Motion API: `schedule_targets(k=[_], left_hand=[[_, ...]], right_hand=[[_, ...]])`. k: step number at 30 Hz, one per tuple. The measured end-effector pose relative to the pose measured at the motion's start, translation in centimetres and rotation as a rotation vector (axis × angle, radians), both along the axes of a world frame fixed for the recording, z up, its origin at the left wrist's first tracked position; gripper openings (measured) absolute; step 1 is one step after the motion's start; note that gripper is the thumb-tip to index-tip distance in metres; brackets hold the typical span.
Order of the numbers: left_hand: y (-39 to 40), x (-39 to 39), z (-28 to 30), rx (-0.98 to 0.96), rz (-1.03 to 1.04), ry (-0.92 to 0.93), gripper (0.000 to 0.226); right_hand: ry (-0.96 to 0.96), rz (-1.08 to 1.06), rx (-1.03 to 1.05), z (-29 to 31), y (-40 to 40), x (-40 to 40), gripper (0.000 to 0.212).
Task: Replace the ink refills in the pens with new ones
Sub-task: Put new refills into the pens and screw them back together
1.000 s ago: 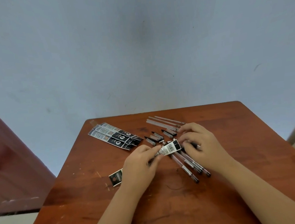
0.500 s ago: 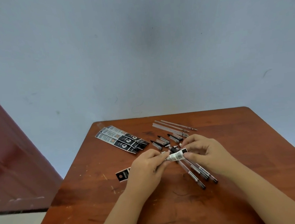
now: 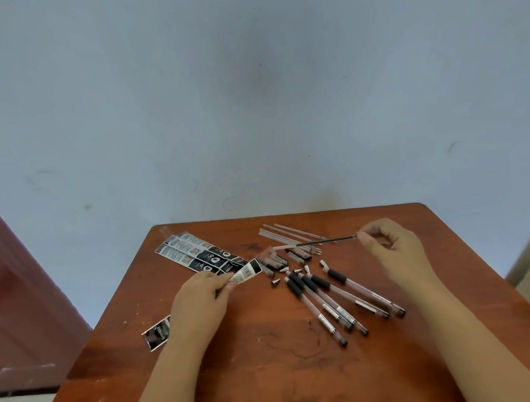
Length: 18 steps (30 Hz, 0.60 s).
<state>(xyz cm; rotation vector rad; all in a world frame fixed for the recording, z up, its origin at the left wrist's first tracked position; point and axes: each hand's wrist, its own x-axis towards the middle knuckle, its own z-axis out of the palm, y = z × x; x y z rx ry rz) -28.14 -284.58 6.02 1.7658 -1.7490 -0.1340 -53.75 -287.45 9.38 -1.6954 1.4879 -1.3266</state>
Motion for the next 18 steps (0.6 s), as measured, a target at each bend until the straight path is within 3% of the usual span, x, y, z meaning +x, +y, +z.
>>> schedule_targets(k=[12, 18], left_hand=[[1.1, 0.0, 1.4, 0.170, 0.113, -0.181, 0.026], [4.8, 2.6, 0.1, 0.239, 0.283, -0.319, 0.028]], right_hand=[[-0.052, 0.101, 0.031, -1.1, 0.6, 1.9, 0.023], [-0.052, 0.199, 0.039, -0.9, 1.5, 2.7, 0.023]])
